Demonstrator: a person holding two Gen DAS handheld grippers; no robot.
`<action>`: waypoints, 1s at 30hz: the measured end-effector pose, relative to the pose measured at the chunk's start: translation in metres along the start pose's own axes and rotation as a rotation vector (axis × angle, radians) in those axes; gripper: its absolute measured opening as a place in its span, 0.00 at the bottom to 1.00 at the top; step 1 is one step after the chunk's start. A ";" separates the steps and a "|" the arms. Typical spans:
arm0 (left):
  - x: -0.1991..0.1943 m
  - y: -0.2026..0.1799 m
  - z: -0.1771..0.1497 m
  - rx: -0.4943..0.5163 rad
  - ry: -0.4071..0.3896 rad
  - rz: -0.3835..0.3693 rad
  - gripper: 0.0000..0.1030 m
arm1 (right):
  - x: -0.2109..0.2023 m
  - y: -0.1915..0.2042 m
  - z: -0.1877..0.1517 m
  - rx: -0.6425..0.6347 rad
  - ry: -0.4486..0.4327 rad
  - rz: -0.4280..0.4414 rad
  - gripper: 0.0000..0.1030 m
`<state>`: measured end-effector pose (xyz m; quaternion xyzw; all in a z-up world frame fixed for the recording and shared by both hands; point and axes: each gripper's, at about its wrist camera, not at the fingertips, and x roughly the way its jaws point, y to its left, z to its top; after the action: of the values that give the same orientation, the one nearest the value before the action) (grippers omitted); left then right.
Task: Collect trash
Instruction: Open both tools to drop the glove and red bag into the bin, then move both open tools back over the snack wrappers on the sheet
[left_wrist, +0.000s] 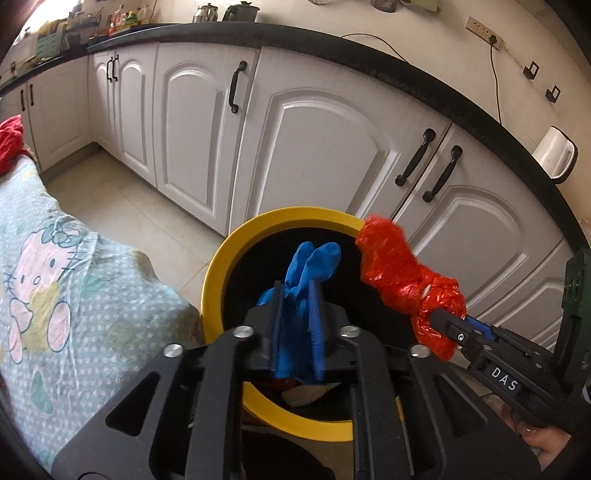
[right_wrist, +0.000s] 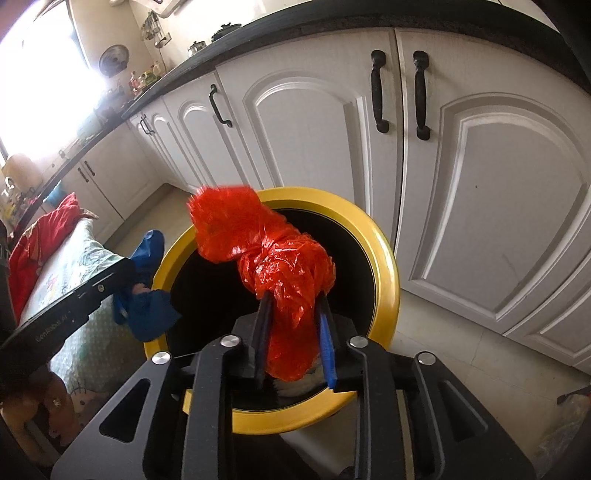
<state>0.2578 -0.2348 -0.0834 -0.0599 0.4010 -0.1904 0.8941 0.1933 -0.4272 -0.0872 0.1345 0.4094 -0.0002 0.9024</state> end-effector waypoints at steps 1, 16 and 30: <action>0.000 0.001 0.000 -0.001 -0.001 0.002 0.16 | 0.000 -0.001 0.000 0.004 -0.001 -0.001 0.28; -0.031 0.020 0.002 -0.058 -0.039 0.045 0.84 | -0.017 -0.006 0.003 0.040 -0.059 -0.001 0.55; -0.080 0.049 -0.003 -0.115 -0.100 0.106 0.89 | -0.032 0.013 0.006 0.008 -0.104 0.014 0.62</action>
<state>0.2212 -0.1590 -0.0430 -0.0995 0.3687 -0.1163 0.9169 0.1785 -0.4194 -0.0565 0.1407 0.3610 -0.0028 0.9219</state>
